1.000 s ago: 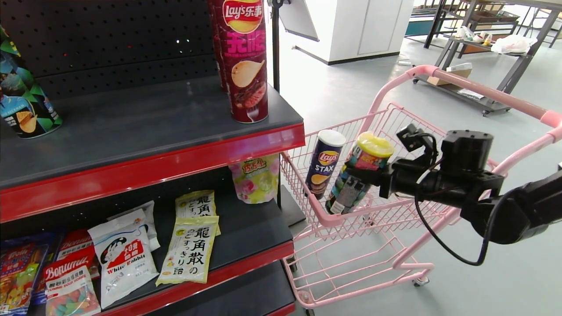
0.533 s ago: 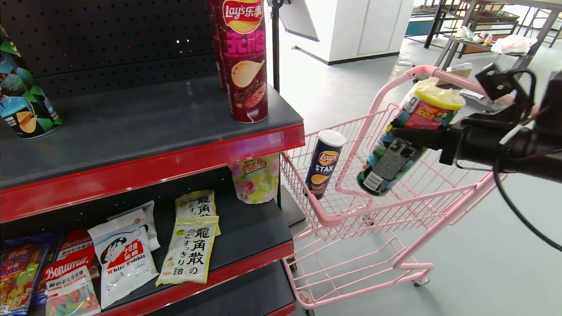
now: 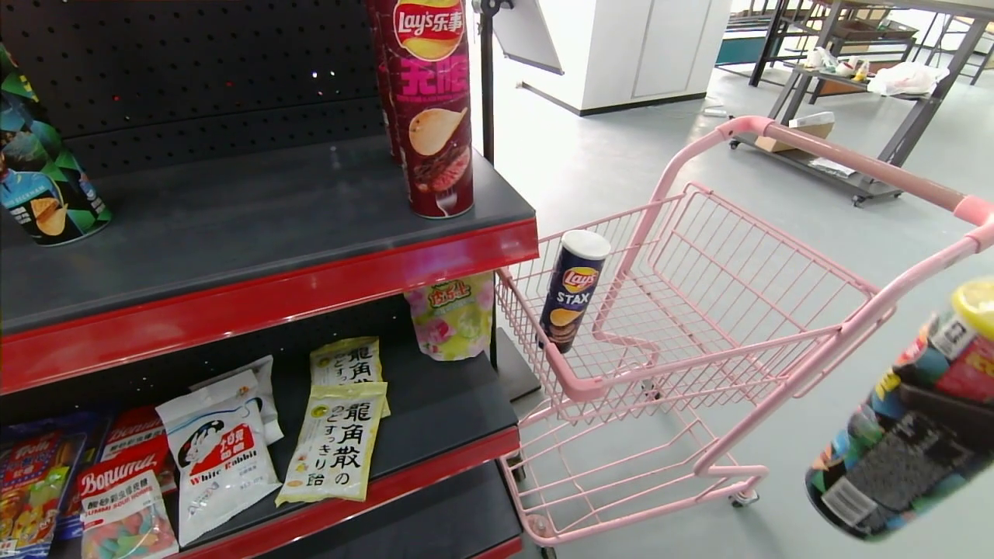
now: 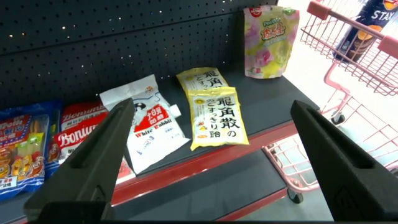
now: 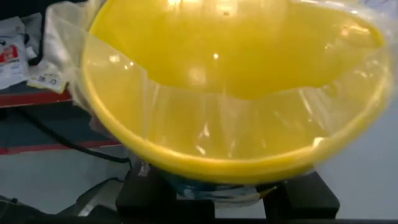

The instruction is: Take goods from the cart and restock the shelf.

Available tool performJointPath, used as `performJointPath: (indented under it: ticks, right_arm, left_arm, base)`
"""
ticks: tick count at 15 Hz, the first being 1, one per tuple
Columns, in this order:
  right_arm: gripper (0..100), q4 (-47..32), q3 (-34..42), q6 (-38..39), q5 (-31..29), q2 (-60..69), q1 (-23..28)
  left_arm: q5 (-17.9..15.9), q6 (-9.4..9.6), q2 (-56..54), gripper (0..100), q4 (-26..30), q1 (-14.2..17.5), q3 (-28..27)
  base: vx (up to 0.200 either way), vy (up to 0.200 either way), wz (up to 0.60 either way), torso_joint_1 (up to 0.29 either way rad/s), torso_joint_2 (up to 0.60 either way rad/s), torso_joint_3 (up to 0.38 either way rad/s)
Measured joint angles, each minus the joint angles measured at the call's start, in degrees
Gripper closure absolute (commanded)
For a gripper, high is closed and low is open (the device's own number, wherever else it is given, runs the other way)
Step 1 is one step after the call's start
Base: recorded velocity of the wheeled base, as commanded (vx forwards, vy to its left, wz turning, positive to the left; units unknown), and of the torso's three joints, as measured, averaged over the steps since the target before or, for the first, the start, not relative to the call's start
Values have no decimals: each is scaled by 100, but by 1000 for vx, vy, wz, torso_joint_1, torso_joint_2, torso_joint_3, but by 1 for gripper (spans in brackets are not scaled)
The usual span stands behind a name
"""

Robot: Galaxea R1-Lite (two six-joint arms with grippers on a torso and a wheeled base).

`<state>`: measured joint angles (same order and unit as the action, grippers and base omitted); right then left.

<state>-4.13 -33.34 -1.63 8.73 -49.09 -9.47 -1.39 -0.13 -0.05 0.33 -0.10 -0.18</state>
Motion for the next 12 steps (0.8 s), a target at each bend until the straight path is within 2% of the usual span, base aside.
performJointPath:
  ticks: [5, 12]
  right_arm:
    - [100, -62, 361, -250, -191, 627, 110]
    - [100, -65, 258, -389, -178, 690, 74]
  left_arm:
    - [-2, 4, 0, 0, -1, 2, 0]
    - [-2, 6, 0, 0, -9, 0, 0]
  base:
    - [0, 0, 0, 0, 0, 0]
    - [0, 0, 0, 150, -449, -290]
